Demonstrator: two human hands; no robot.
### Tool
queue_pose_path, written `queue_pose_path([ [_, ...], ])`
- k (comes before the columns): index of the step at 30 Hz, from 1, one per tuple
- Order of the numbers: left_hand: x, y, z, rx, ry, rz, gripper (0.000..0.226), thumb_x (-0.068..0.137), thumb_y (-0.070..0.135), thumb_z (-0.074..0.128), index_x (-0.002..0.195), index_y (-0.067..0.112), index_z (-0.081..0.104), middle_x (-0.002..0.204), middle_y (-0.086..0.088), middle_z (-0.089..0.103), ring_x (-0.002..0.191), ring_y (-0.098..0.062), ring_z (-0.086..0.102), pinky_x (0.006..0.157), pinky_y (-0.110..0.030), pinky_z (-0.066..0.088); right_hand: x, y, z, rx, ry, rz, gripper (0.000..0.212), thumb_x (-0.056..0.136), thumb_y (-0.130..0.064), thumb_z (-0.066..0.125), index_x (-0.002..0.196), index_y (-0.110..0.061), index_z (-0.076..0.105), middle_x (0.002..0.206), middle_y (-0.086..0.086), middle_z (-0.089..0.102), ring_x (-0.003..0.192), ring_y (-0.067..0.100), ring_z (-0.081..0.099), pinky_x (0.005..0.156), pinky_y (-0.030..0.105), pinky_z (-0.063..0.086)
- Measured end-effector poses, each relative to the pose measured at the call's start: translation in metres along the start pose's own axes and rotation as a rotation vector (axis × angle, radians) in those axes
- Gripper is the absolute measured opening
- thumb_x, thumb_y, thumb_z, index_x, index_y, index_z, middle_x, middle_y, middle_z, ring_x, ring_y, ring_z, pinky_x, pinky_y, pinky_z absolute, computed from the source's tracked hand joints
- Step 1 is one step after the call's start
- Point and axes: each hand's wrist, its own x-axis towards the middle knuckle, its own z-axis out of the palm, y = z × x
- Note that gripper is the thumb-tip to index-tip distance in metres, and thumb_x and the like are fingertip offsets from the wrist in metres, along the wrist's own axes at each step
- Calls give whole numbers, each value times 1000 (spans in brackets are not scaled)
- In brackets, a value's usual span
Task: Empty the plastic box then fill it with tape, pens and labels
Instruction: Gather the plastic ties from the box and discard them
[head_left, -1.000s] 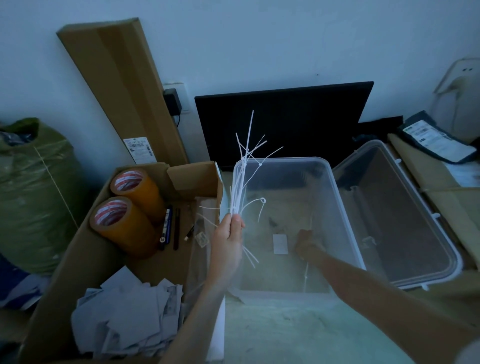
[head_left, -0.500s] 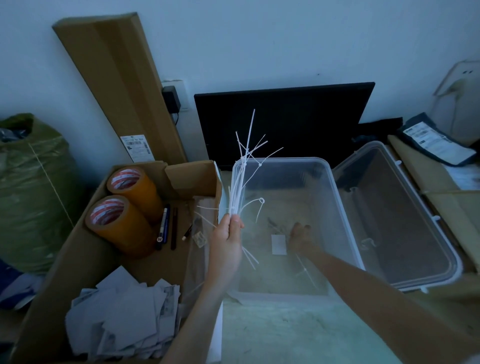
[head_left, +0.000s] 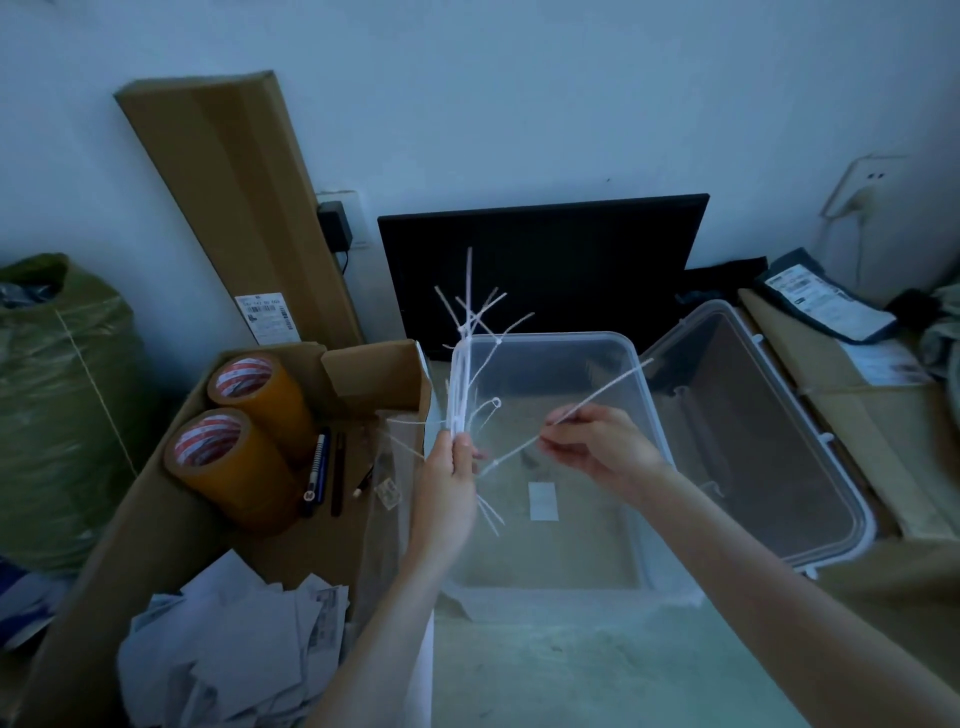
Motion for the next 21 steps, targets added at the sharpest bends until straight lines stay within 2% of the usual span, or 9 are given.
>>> queue_pose_path([
  [2, 1, 5, 0, 60, -70, 19, 30, 103, 31, 31, 84, 24, 54, 91, -3, 69, 77, -24, 63, 72, -41, 51, -10, -6, 2, -135, -23, -45, 19, 78, 14, 64, 78, -4, 60, 73, 11, 63, 72, 23, 66, 72, 30, 59],
  [5, 0, 18, -1, 133, -196, 57, 29, 103, 30, 31, 84, 19, 50, 88, -7, 68, 58, -13, 53, 56, -33, 42, -20, -11, 6, -263, -34, -135, 20, 76, 13, 68, 77, -6, 62, 74, 10, 65, 72, 20, 67, 69, 26, 56],
  [10, -4, 36, -5, 190, -290, 121, 31, 103, 29, 34, 89, 13, 57, 63, 0, 45, 54, -14, 43, 53, -30, 33, -23, -13, 13, -205, -20, -219, 15, 76, 7, 72, 80, -2, 61, 69, 9, 63, 63, 20, 60, 65, 26, 55],
  [12, 0, 37, -10, 251, -315, 113, 33, 103, 28, 35, 84, 16, 58, 61, 3, 41, 51, -11, 38, 50, -27, 27, -23, -14, 10, -313, 103, -268, 23, 75, -4, 77, 77, -6, 54, 62, 5, 57, 54, 16, 51, 52, 18, 47],
  [14, 6, 37, -18, 291, -325, 97, 35, 103, 27, 34, 74, 21, 53, 60, 4, 39, 52, -11, 37, 50, -26, 26, -26, -16, 5, -557, 330, -442, 35, 75, -12, 78, 72, -14, 43, 62, -2, 45, 53, 12, 38, 47, 12, 34],
  [16, 11, 38, -28, 330, -326, 77, 35, 103, 28, 34, 71, 22, 49, 61, 4, 39, 54, -11, 38, 51, -25, 27, -36, -20, 1, -798, 392, -776, 33, 77, -13, 73, 78, -15, 40, 72, -4, 41, 63, 12, 37, 57, 15, 34],
  [18, 18, 40, -36, 381, -367, 76, 36, 103, 31, 34, 73, 20, 49, 62, 2, 39, 58, -14, 40, 54, -28, 28, -41, -23, -1, -1161, 291, -1078, 32, 73, -22, 67, 97, -16, 47, 92, 0, 48, 84, 19, 42, 73, 32, 40],
  [19, 21, 42, -39, 414, -402, 89, 36, 103, 33, 34, 73, 20, 49, 63, 0, 40, 60, -17, 42, 56, -31, 29, -39, -23, -1, -1366, 224, -1130, 46, 71, -28, 67, 111, -16, 48, 107, 4, 50, 99, 22, 42, 83, 41, 42],
  [21, 26, 48, -44, 467, -487, 139, 36, 102, 37, 35, 73, 22, 50, 61, 0, 40, 59, -19, 42, 58, -32, 29, -32, -23, 2, -1674, 45, -1009, 76, 71, -40, 69, 138, -17, 40, 141, 7, 40, 130, 26, 28, 106, 49, 25],
])
